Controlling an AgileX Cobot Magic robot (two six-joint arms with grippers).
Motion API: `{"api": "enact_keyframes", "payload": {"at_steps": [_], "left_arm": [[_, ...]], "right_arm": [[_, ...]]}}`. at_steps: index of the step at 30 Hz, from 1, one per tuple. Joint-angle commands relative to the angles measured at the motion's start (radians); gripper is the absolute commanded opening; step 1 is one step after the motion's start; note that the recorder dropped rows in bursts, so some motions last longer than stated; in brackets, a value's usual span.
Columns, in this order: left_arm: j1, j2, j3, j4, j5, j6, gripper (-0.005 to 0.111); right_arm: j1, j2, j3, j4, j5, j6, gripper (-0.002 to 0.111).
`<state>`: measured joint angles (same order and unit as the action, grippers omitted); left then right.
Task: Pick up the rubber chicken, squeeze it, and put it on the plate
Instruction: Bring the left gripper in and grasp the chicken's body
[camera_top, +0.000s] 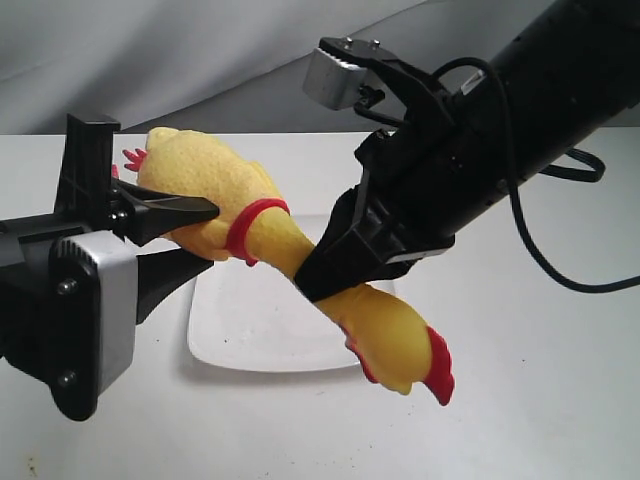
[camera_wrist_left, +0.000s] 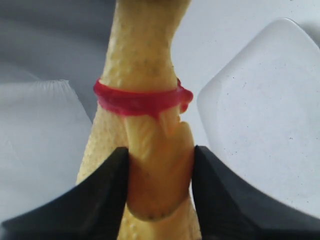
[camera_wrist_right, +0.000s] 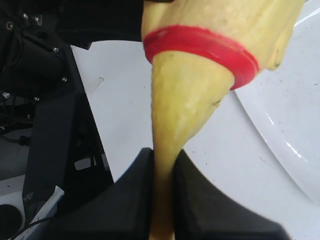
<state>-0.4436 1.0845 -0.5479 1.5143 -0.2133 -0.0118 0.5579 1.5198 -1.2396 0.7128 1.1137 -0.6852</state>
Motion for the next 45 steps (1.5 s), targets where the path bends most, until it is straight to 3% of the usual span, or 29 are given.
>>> {"api": "enact_keyframes", "payload": {"at_steps": [1,11,14,18,20,29,39,45], "left_arm": [[-0.008,0.001,-0.005,-0.019,0.013,-0.07,0.0],[-0.008,0.001,-0.005,-0.019,0.013,-0.069,0.004],[-0.008,0.001,-0.005,-0.019,0.035,-0.069,0.024],[-0.008,0.001,-0.005,-0.019,0.034,-0.067,0.07],[-0.008,0.001,-0.005,-0.019,0.037,-0.07,0.079],[-0.008,0.001,-0.005,-0.019,0.035,-0.059,0.056],[-0.008,0.001,-0.005,-0.019,0.223,-0.069,0.0],[-0.008,0.001,-0.005,-0.019,0.213,-0.206,0.0]], "right_arm": [[-0.002,-0.004,-0.007,0.037,0.001,-0.025,0.0],[-0.002,-0.004,-0.007,0.037,-0.001,-0.025,0.0],[-0.002,-0.004,-0.007,0.035,-0.004,-0.025,0.0],[-0.002,-0.004,-0.007,0.035,-0.004,-0.025,0.0],[-0.002,-0.004,-0.007,0.035,-0.005,-0.025,0.0],[-0.002,-0.004,-0.007,0.035,-0.003,-0.025,0.0],[0.0,-0.004,-0.007,0.039,0.042,-0.035,0.0],[0.0,-0.004,-0.007,0.039,0.074,-0.035,0.0]]}}
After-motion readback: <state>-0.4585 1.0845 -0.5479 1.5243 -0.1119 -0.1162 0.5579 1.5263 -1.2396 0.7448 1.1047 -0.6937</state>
